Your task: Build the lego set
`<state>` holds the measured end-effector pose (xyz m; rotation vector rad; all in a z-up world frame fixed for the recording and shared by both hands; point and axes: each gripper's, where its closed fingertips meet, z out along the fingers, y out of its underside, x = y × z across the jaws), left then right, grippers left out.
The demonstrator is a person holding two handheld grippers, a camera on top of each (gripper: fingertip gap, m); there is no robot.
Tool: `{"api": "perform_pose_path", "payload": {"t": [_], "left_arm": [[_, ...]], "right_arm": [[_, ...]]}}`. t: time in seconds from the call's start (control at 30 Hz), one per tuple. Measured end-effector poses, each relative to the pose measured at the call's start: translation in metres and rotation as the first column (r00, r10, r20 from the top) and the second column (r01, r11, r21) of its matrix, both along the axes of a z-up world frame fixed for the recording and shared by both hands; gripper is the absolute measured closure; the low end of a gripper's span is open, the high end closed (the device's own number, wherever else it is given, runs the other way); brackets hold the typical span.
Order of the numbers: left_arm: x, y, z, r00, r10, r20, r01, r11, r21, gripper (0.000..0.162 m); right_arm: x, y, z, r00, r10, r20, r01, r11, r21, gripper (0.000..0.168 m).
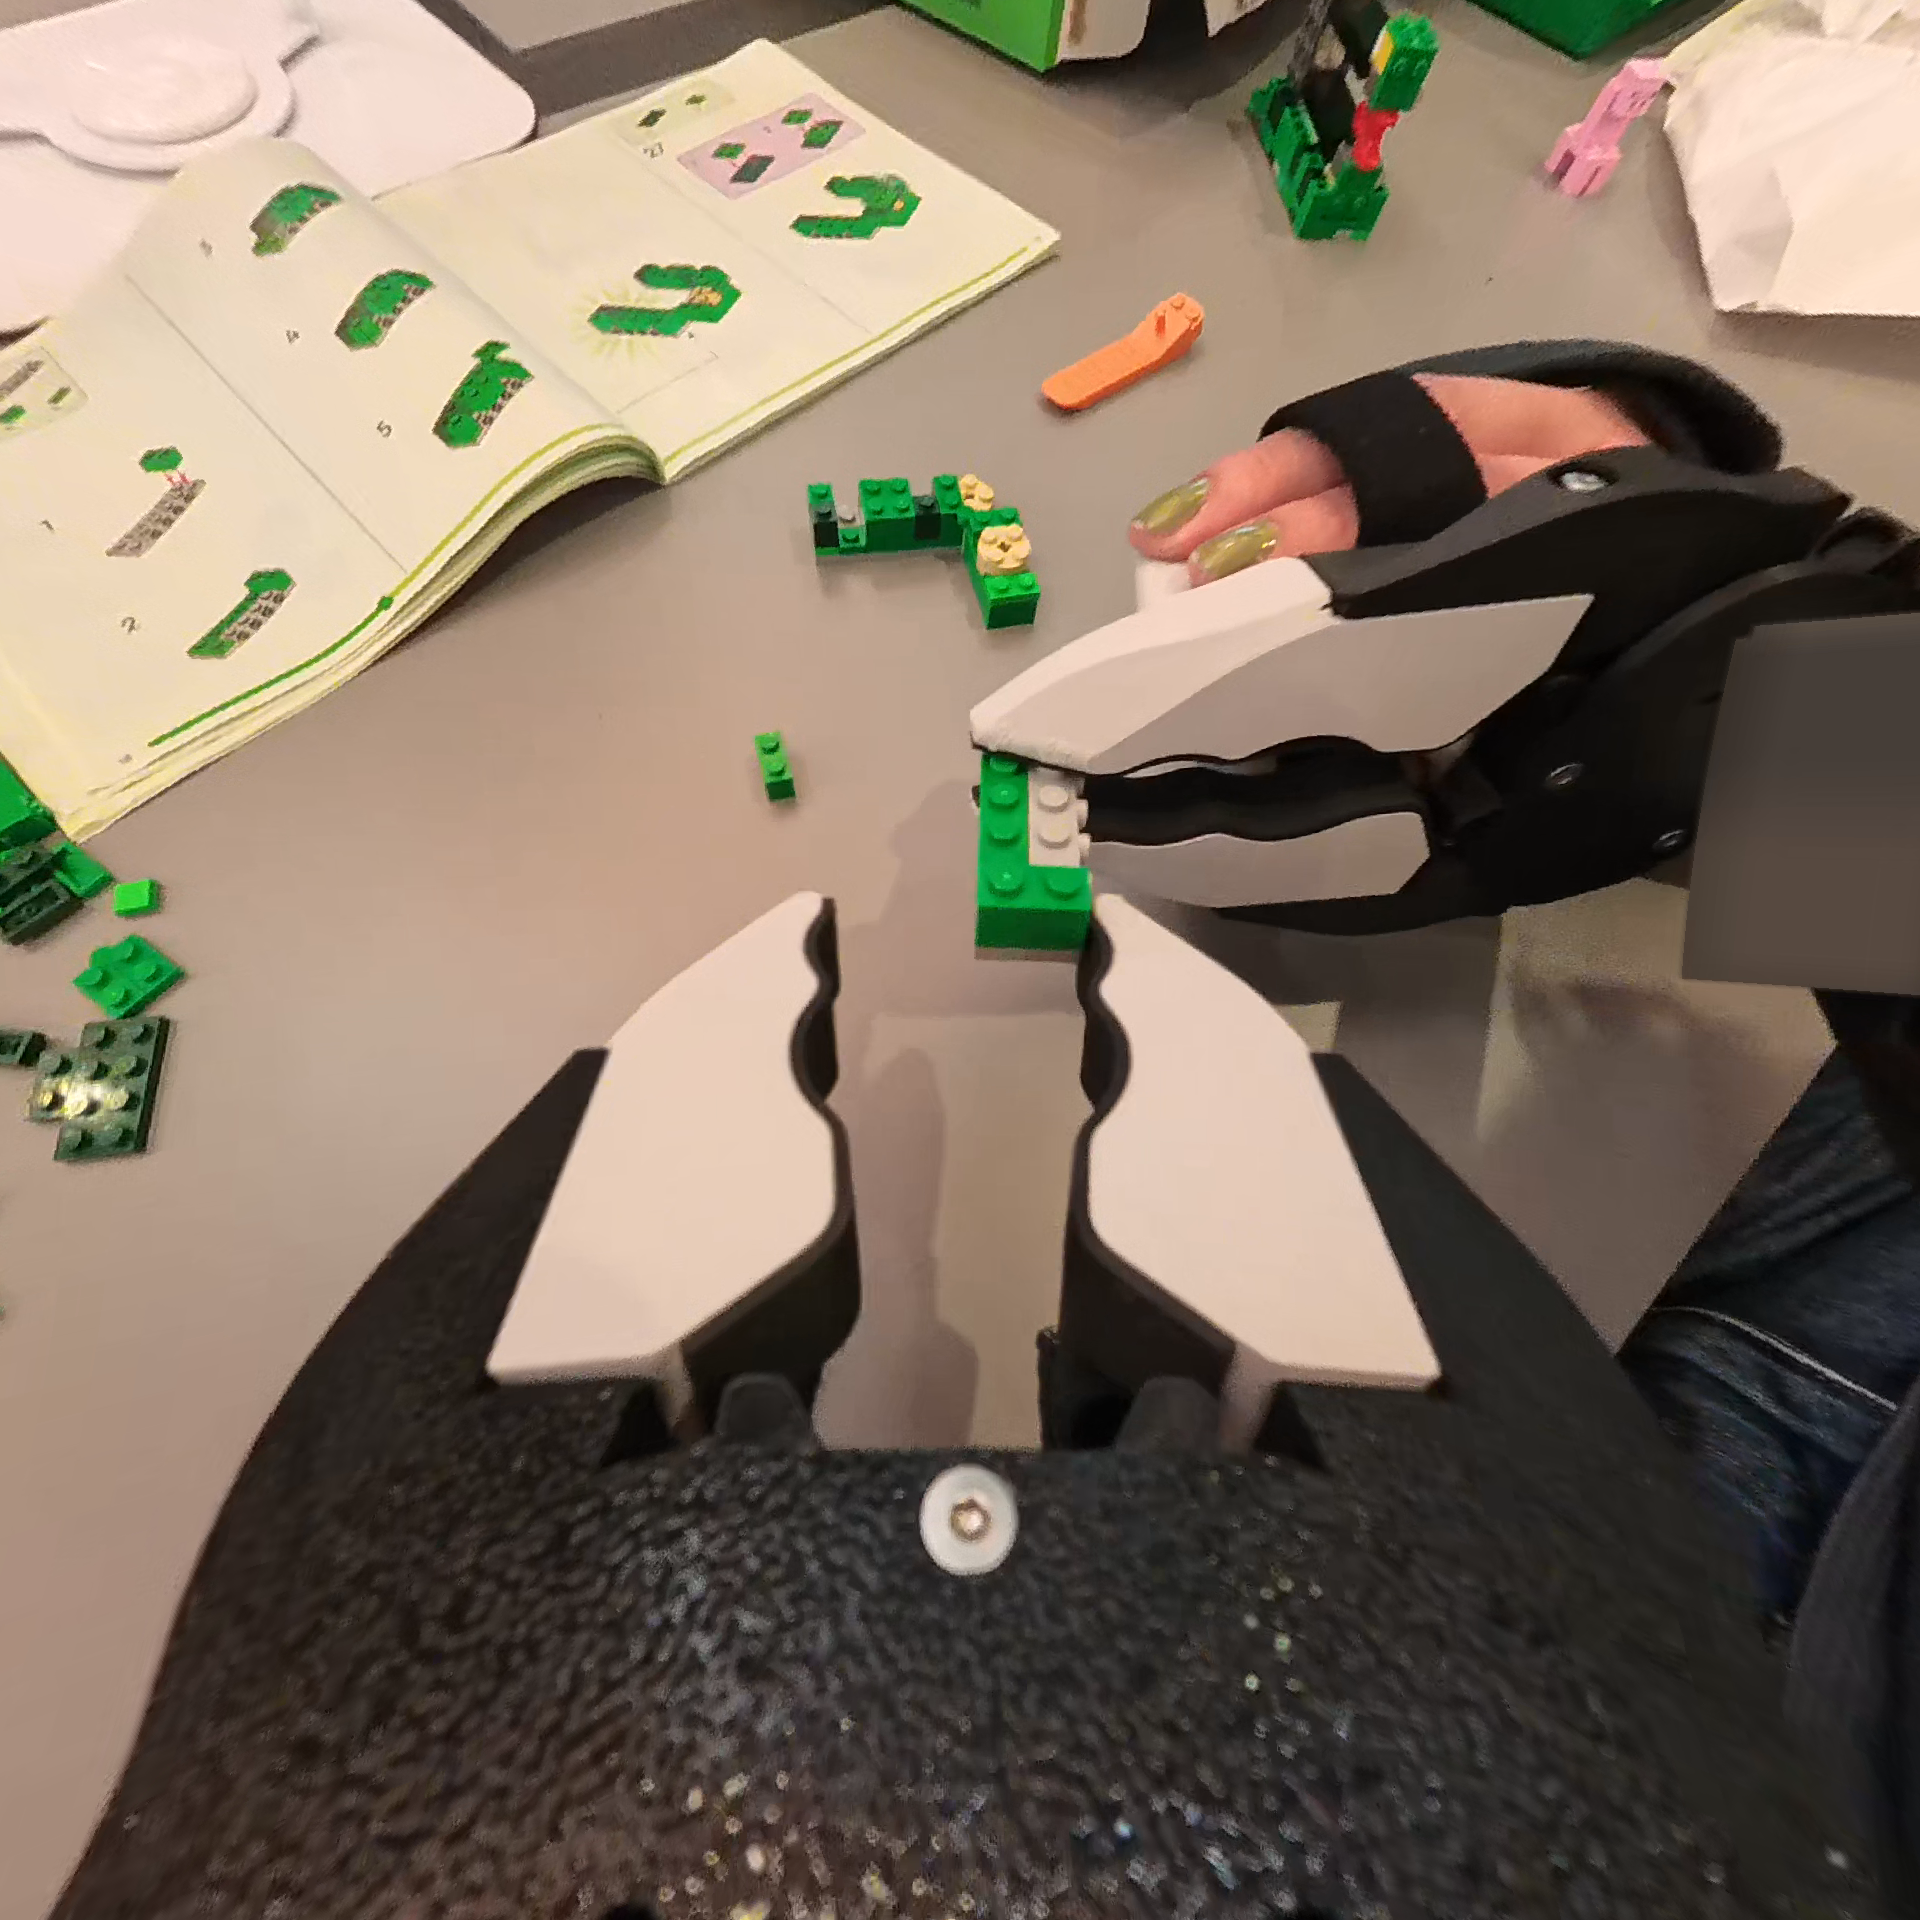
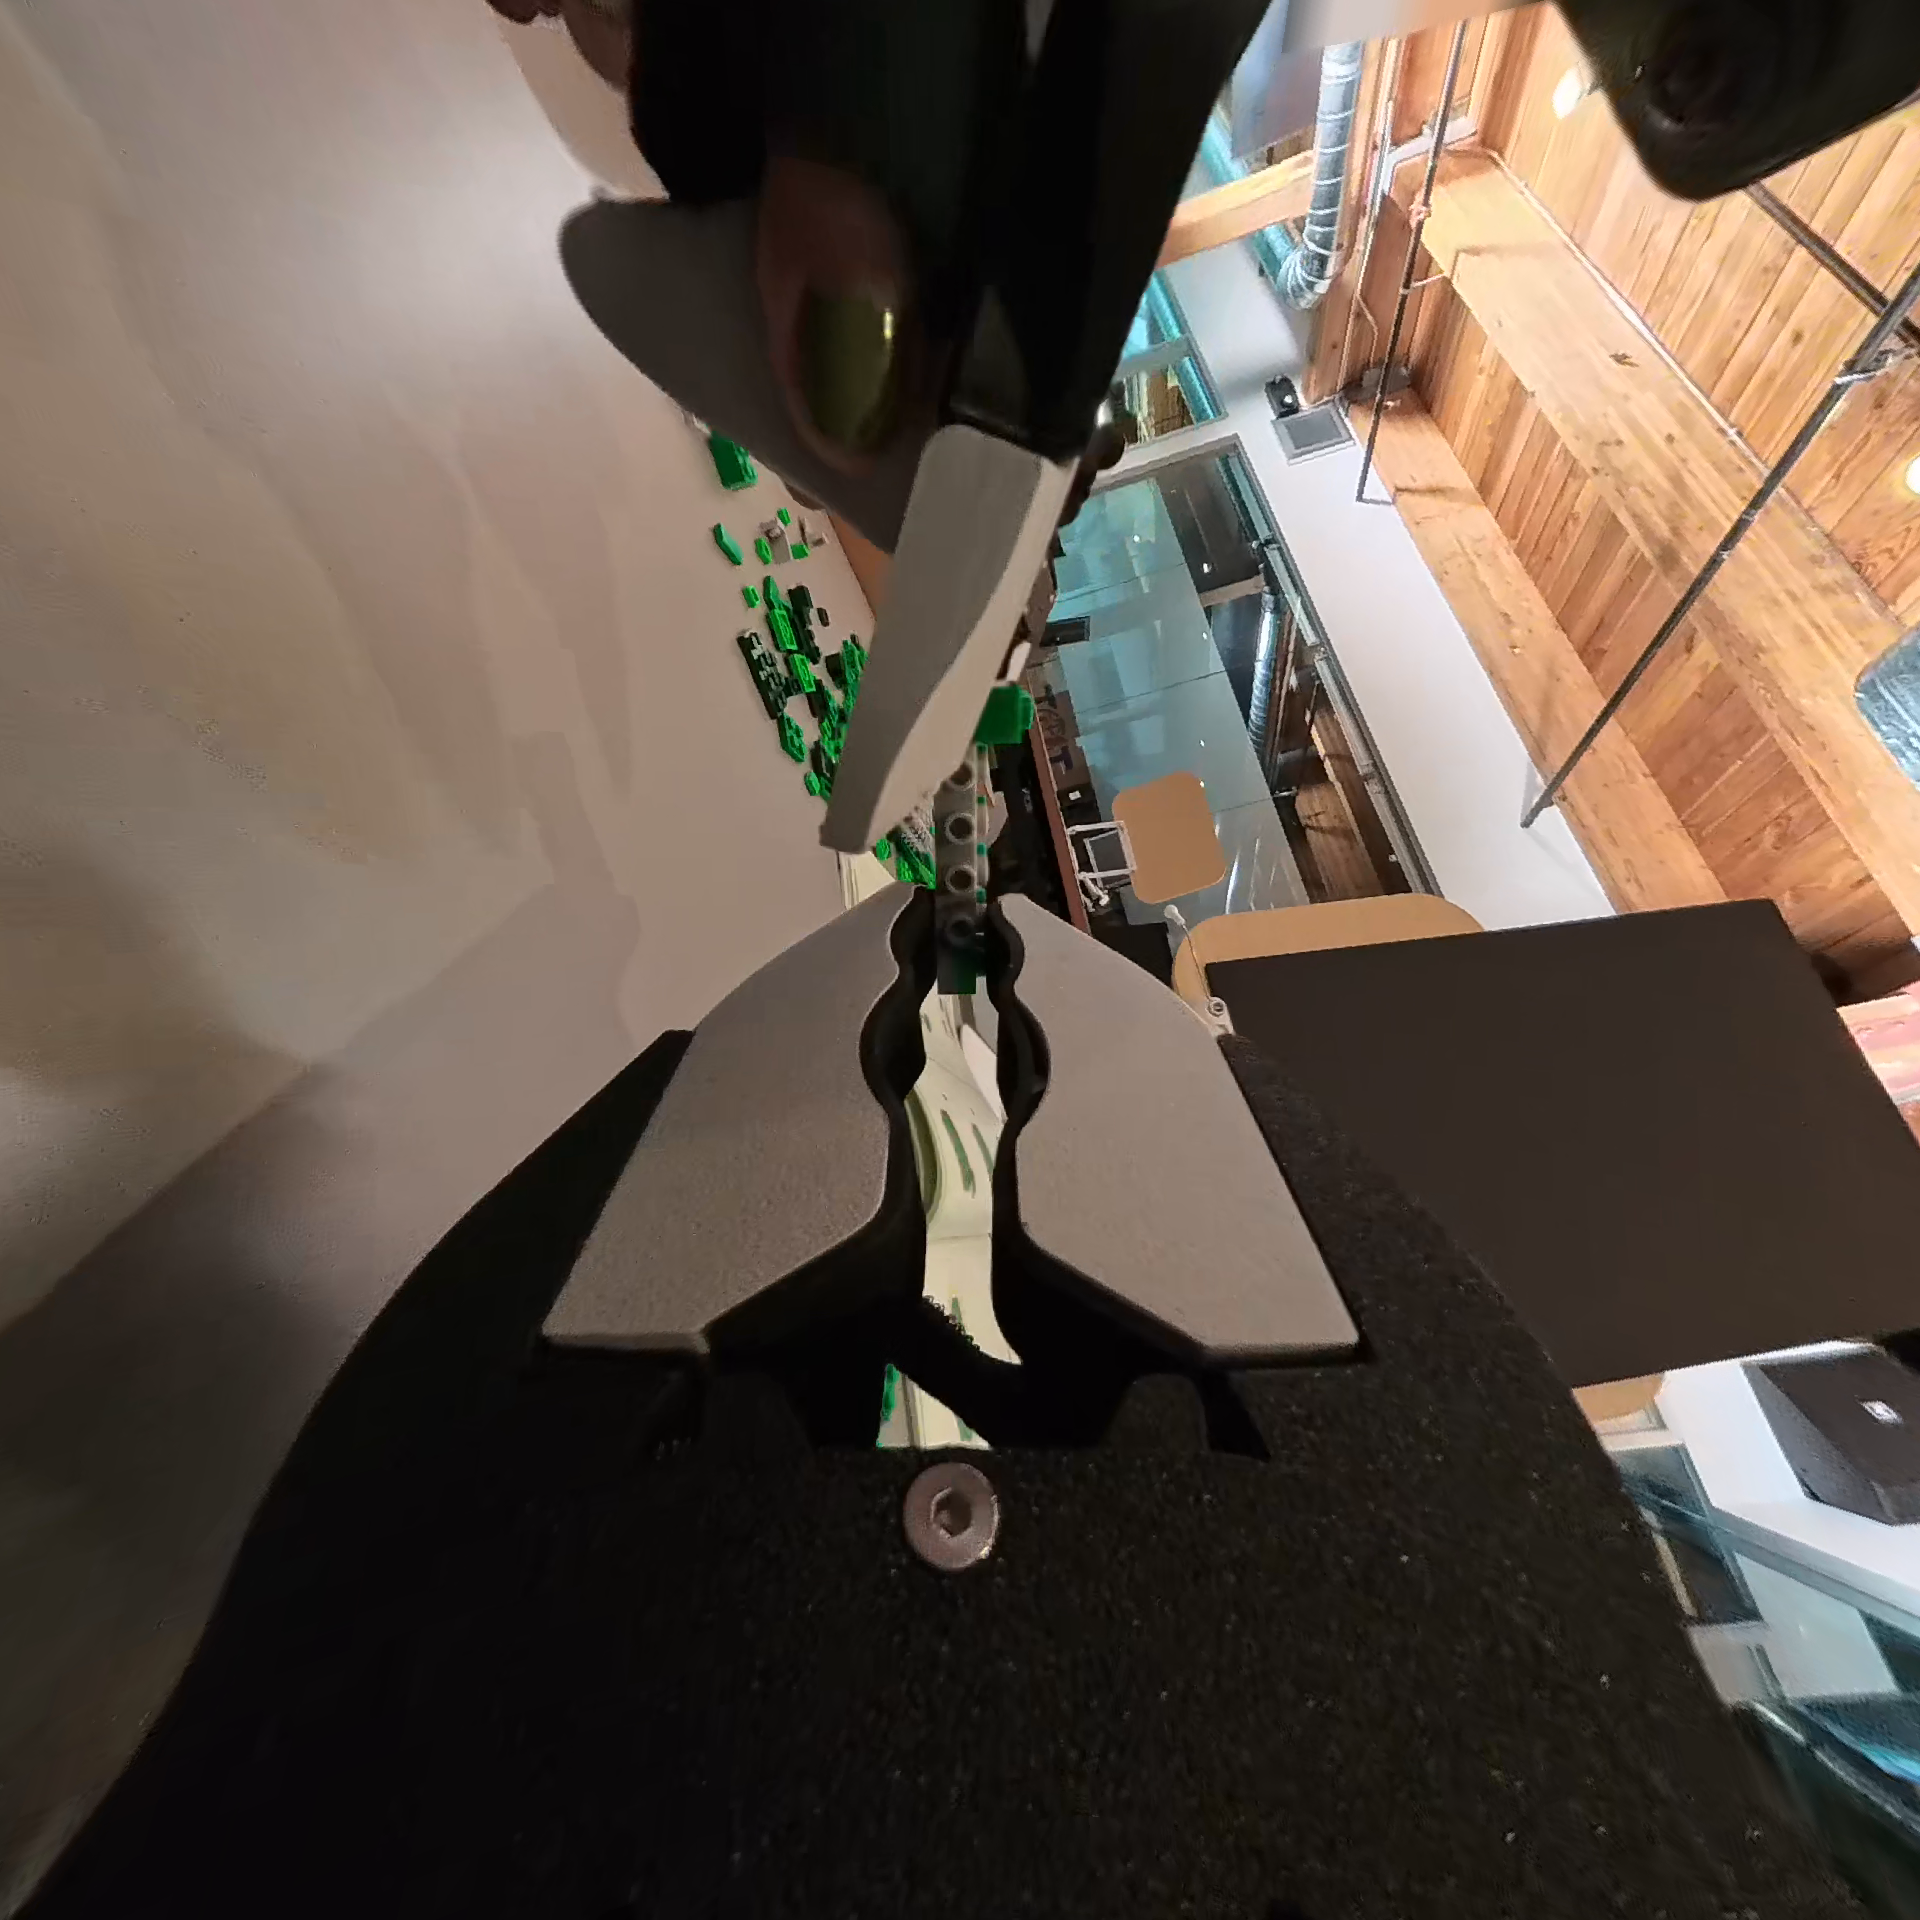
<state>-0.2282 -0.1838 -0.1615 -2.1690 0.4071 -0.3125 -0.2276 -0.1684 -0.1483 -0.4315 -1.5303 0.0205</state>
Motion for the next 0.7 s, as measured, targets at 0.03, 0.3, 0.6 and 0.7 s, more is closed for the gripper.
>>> {"api": "perform_pose_path", "payload": {"t": [0.03, 0.3, 0.6, 0.7], "left_arm": [[0.0021, 0.0002, 0.0013, 1.0, -0.01, 0.001, 0.01, 1.0, 0.011, 0.124], [0.0074, 0.0015, 0.0034, 0.999, -0.033, -0.002, 0.033, 0.999, 0.031, 0.144], [0.0031, 0.0037, 0.0068, 0.999, 0.011, 0.032, -0.012, 0.999, 0.053, 0.127], [0.0058, 0.004, 0.0054, 0.999, -0.008, 0.038, 0.007, 0.999, 0.039, 0.136]], "right_arm": [[0.0004, 0.0011, 0.0009, 1.0, -0.008, -0.004, 0.009, 1.0, 0.006, 0.16], [0.0017, 0.0046, 0.002, 1.0, -0.017, -0.013, 0.018, 1.0, 0.003, 0.16], [0.0036, 0.006, 0.0052, 0.999, -0.017, -0.034, 0.018, 1.0, 0.009, 0.16], [0.004, 0.007, 0.0058, 0.999, -0.022, -0.036, 0.023, 1.0, 0.016, 0.16]]}}
